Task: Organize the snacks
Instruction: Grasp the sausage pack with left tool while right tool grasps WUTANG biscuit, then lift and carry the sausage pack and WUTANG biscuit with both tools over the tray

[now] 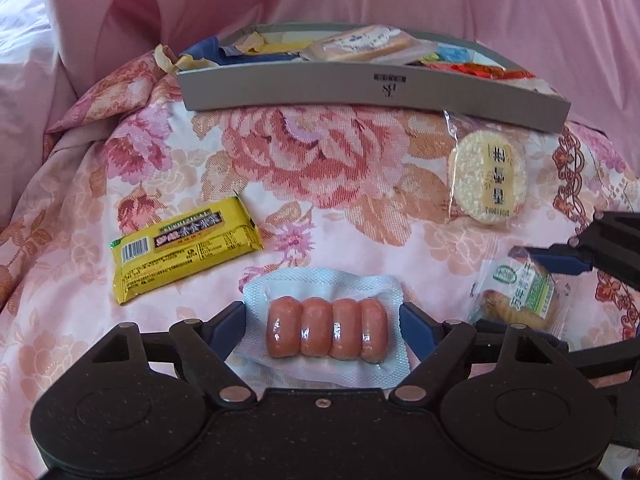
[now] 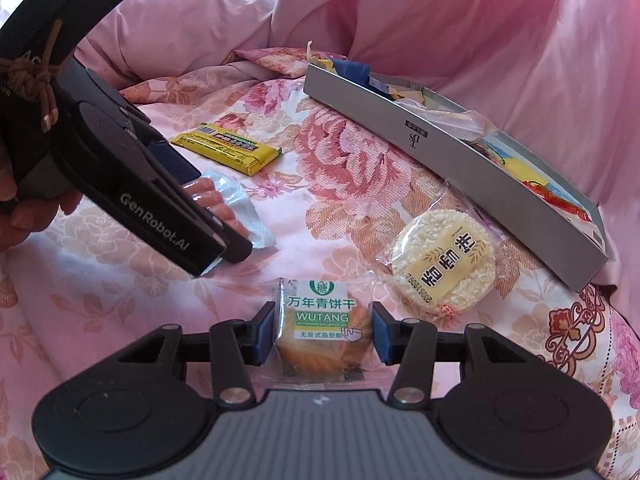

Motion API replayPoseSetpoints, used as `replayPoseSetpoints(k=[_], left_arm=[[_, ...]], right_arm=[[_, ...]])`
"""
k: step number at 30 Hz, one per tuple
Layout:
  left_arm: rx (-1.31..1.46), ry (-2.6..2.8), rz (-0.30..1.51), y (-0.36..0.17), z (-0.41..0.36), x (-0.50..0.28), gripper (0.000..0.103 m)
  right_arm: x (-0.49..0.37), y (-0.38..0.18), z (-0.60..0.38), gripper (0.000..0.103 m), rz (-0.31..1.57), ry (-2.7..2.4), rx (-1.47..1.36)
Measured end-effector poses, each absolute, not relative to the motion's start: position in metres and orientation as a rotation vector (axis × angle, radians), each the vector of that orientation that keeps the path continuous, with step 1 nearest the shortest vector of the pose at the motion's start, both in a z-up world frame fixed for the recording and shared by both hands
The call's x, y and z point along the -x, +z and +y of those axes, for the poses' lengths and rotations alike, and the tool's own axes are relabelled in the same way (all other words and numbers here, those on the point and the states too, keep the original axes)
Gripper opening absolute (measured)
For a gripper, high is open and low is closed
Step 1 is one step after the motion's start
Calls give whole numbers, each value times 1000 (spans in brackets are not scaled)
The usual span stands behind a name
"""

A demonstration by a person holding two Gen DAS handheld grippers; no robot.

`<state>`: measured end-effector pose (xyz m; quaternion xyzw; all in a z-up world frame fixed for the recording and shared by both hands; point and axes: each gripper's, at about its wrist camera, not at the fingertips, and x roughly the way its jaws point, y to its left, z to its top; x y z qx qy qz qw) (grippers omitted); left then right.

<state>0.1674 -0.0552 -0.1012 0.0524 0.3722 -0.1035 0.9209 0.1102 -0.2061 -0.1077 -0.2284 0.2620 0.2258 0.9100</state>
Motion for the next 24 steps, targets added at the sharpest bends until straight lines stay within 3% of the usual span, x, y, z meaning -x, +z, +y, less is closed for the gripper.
replayPoseSetpoints(k=[14, 24], left_arm=[[-158, -244, 838, -107, -62, -170, 90], [-189, -253, 833, -109, -64, -168, 87]], right_arm=[[-112, -107, -208, 53, 557, 468, 438], [-126, -107, -219, 55, 638, 476, 307]])
